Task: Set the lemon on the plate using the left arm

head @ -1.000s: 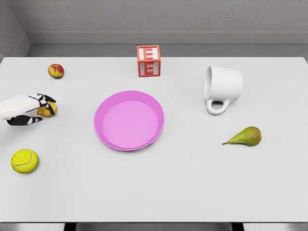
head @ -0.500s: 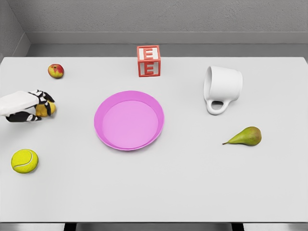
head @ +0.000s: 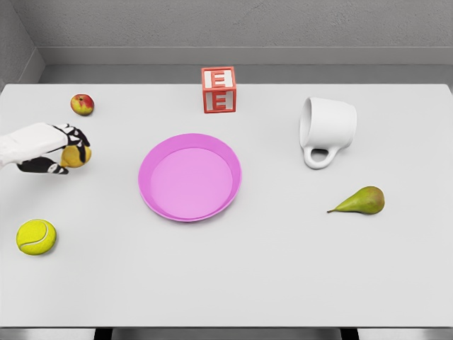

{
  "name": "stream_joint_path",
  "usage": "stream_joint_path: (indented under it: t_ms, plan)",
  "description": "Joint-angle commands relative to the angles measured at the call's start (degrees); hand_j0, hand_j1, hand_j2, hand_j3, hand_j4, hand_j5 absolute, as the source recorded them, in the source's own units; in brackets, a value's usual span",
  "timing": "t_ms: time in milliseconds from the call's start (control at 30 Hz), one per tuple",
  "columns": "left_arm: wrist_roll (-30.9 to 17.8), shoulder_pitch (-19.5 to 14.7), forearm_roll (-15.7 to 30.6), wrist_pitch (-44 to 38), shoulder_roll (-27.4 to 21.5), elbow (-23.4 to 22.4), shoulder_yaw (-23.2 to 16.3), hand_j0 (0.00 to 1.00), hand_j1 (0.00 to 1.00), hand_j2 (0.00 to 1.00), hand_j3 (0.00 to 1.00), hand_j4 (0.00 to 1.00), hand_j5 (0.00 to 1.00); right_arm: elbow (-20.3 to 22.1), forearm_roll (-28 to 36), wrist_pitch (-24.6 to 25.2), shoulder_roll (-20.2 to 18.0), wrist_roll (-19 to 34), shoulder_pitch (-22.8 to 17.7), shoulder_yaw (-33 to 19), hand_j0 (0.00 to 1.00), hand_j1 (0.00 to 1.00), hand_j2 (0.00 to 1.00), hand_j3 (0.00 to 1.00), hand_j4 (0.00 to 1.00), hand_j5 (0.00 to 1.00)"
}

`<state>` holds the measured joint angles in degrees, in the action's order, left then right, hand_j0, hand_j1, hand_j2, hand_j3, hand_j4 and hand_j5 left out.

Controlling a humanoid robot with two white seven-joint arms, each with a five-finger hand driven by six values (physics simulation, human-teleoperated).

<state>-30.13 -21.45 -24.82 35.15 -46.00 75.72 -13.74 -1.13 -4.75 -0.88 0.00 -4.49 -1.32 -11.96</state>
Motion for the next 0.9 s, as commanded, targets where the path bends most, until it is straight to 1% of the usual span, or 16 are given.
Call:
stream_joint_path:
  t_ms: [0,100,333,567,633,867]
  plan:
    - [0.1,0.0,0.4,-0.2,0.0,1.3,0.0,0.41,0.41,0.41,0.41,0.41,0.41,0.0,0.0,0.0,0.0,0.0,0.0,0.0,1.0,1.0,1.0,1.0,1.0,1.0]
    - [0.1,0.4,0.5,-0.2,0.1,3.4,-0.1,0.41,0.41,0.41,0.41,0.41,0.41,0.0,0.0,0.0,0.0,0.0,0.0,0.0,1.0,1.0,1.0,1.0,1.0,1.0]
    - [0.1,0.4,0.4,-0.2,0.4,4.4,0.0,0.41,0.41,0.41,0.41,0.41,0.41,0.0,0.0,0.0,0.0,0.0,0.0,0.0,1.0,1.0,1.0,1.0,1.0,1.0]
    - [0.0,0.4,0.4,-0.2,1.6,7.6,-0.8,0.41,0.41,0.41,0.41,0.41,0.41,0.0,0.0,0.0,0.0,0.0,0.0,0.0,1.0,1.0,1.0,1.0,1.0,1.0]
    - [0.0,0.5,0.4,-0.2,1.6,7.7,-0.8,0.41,0.41,0.41,0.41,0.41,0.41,0.0,0.0,0.0,0.0,0.0,0.0,0.0,1.0,1.0,1.0,1.0,1.0,1.0]
    - [0.0,0.5,0.3,-0.2,1.9,10.4,-0.7,0.41,0.41,0.41,0.41,0.41,0.41,0.0,0.0,0.0,0.0,0.0,0.0,0.0,1.0,1.0,1.0,1.0,1.0,1.0]
